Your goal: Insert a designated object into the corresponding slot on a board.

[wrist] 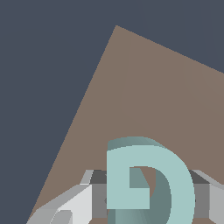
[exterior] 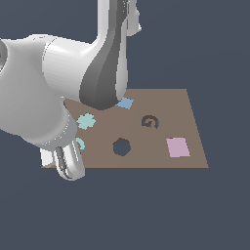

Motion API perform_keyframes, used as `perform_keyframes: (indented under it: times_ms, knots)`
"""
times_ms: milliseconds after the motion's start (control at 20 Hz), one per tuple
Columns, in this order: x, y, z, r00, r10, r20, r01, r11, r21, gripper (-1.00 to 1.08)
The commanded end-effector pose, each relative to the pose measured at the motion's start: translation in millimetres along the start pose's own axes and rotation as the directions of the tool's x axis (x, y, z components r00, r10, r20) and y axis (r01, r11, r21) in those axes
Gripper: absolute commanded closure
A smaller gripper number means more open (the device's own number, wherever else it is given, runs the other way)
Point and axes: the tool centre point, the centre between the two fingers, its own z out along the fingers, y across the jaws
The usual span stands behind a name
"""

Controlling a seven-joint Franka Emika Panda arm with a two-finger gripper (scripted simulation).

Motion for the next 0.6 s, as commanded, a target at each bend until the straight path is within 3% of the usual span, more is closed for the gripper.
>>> perform_keyframes:
  times_ms: [0, 550]
  knots:
    - [-1, 0, 0, 1.0, 0.002, 0.0, -0.002, 1.0, -0.001, 1.08]
    - [-27, 8, 0, 0.998, 0.071, 0.0, -0.071, 0.998, -0.001, 1.08]
